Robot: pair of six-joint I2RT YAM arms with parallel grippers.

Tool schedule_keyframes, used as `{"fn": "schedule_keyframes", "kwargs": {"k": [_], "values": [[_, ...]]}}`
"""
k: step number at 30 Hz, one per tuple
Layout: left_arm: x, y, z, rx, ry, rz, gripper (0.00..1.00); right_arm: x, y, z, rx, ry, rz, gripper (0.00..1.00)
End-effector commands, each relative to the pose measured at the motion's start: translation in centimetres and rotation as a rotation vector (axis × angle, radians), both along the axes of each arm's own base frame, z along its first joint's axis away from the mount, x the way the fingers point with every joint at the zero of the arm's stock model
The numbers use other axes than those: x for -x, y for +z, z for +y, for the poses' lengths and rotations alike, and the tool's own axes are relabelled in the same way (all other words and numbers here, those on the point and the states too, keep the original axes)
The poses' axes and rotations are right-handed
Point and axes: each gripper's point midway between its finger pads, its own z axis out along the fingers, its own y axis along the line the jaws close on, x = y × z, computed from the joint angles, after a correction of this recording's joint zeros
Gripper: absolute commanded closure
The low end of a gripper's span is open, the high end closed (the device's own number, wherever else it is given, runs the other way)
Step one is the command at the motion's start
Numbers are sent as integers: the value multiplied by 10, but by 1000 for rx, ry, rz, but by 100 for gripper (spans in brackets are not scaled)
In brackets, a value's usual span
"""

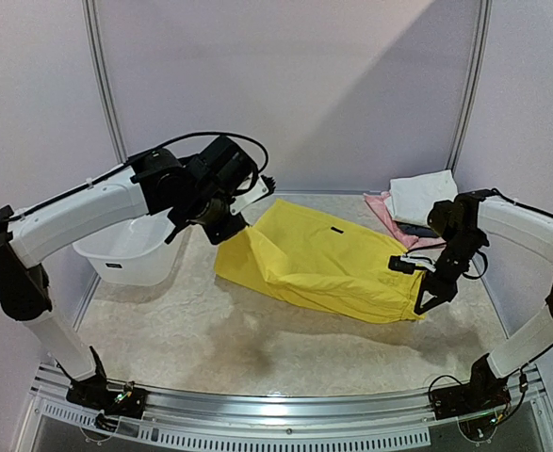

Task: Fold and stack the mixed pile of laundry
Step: Fold the flattened shorts at the center of the board.

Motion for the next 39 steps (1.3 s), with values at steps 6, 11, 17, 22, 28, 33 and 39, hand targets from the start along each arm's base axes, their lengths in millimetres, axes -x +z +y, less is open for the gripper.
{"fn": "schedule_keyframes", "kwargs": {"k": [6, 11, 17, 22, 28, 33, 39], "values": [[57, 13, 16, 19, 26, 10, 100, 54, 23, -3, -7, 93, 48, 100], [46, 28, 3, 0, -7, -74, 100, 58, 22, -3, -16, 87, 57, 100], [-2, 35, -17, -93, -14, -130, 100, 40, 33, 5, -50, 30, 82, 100], [-53, 49, -28, -60, 11, -175, 100, 9, 49, 4, -102, -51, 95, 100], [-102, 61, -56, -3, -21, -201, 100, -27, 52, 0, -170, -152, 155, 100], [-134, 37, -82, -56, -49, -222, 100, -55, 45, -7, -192, -219, 163, 100], [-169, 14, -90, -83, -41, -259, 100, -84, 25, -18, -194, -297, 168, 100]]}}
